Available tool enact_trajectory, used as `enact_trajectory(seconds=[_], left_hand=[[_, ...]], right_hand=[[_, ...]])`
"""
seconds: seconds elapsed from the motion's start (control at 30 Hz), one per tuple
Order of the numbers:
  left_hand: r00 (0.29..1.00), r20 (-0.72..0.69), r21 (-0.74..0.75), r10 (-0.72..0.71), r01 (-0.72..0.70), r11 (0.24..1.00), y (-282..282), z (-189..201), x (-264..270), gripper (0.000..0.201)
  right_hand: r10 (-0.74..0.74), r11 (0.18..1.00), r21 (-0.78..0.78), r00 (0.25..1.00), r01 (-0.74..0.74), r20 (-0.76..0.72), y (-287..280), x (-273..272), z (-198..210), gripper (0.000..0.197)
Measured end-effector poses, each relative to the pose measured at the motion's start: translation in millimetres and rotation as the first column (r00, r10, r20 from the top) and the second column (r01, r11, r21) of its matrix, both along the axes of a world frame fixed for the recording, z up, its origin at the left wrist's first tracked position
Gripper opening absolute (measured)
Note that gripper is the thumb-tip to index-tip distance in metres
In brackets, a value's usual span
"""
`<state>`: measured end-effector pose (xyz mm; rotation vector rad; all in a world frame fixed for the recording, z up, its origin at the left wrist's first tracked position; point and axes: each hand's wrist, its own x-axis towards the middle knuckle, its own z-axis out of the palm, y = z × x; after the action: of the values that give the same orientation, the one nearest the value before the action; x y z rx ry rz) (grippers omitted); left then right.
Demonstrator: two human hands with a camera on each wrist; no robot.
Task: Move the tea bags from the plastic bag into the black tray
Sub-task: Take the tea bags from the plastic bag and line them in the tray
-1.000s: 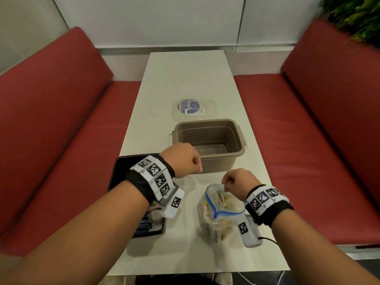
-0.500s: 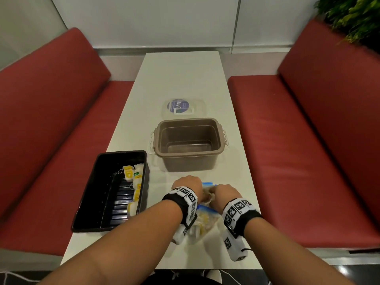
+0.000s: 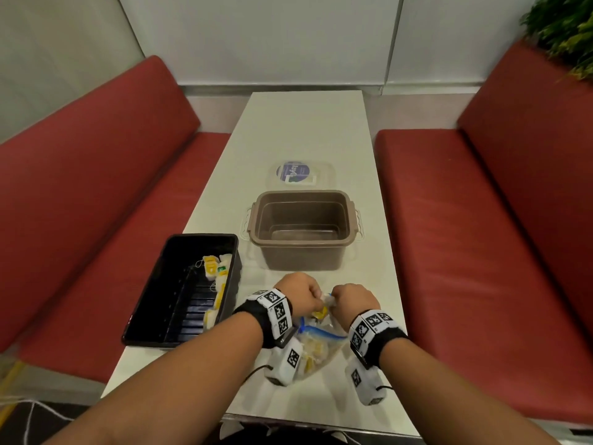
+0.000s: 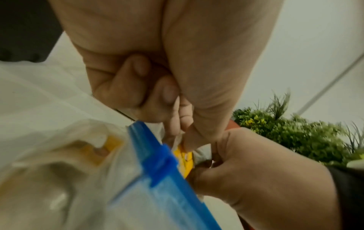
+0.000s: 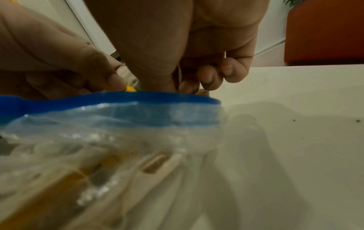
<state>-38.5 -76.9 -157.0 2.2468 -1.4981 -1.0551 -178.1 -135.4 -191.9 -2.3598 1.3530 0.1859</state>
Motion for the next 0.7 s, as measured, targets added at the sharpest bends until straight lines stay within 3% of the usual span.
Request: enact_trajectory(seconds=[0.27, 0.43, 0.57, 0.7], left_hand=[[0.977, -0.192, -0.073, 0.087, -0.103, 0.992, 0, 26, 21, 0.019], [0.942, -0.331, -0.137, 0.049, -0.099, 0.986, 6, 73, 58, 0.012], [0.979, -0.205, -0.182, 0.017, -0.056, 0.982, 12, 119, 110, 0.02], [0.985, 0.172, -0.136, 0.027, -0.003, 0.991, 21, 142, 166, 0.022]], right_hand=[[0.009, 0.998, -0.063, 0.97, 0.007, 0.242, 2, 8, 16, 0.023], [-0.022, 0.999, 0.044, 0.926, 0.006, 0.378, 12, 21, 31, 0.011], [-0.025, 0.997, 0.077, 0.912, -0.007, 0.409, 17, 39, 36, 0.011], [-0.014, 0.997, 0.07, 0.91, -0.017, 0.415, 25, 56, 35, 0.016]])
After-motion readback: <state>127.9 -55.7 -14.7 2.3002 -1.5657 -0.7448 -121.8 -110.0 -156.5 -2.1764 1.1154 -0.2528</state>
